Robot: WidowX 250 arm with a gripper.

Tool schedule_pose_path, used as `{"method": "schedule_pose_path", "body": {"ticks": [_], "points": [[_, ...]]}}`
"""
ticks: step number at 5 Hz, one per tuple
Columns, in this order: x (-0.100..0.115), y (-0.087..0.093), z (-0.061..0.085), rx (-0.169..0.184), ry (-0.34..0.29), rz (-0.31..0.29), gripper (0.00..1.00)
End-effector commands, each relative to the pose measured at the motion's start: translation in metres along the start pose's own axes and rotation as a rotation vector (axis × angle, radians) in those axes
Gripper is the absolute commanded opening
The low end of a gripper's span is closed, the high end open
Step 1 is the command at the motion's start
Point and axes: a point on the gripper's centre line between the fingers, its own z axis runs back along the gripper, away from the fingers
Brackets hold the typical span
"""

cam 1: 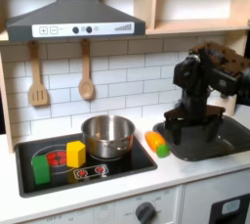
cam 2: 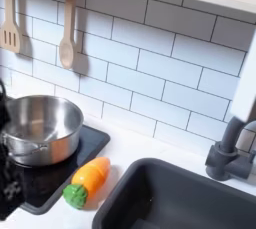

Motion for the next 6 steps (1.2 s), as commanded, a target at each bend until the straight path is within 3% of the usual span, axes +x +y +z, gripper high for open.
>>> {"method": "schedule_pose_path", "body": {"ticks": [1, 2, 3, 4, 6], "points": [[-0.007, -0.004, -0.002, -0.068, -0.003, -0.1, 1.0], [-0.011, -0.004, -0.003, -0.073, 0.012, -0.171, 1.0], [-0.005, -0.001, -0.007, -0.022, 0.02, -0.222, 1.0], [0.006, 0.011, -0.007, 0.014, -0.011, -0.186, 1.0], [0.002, 0.01, -0.011, 0.0, 0.008, -0.183, 1.0]]}}
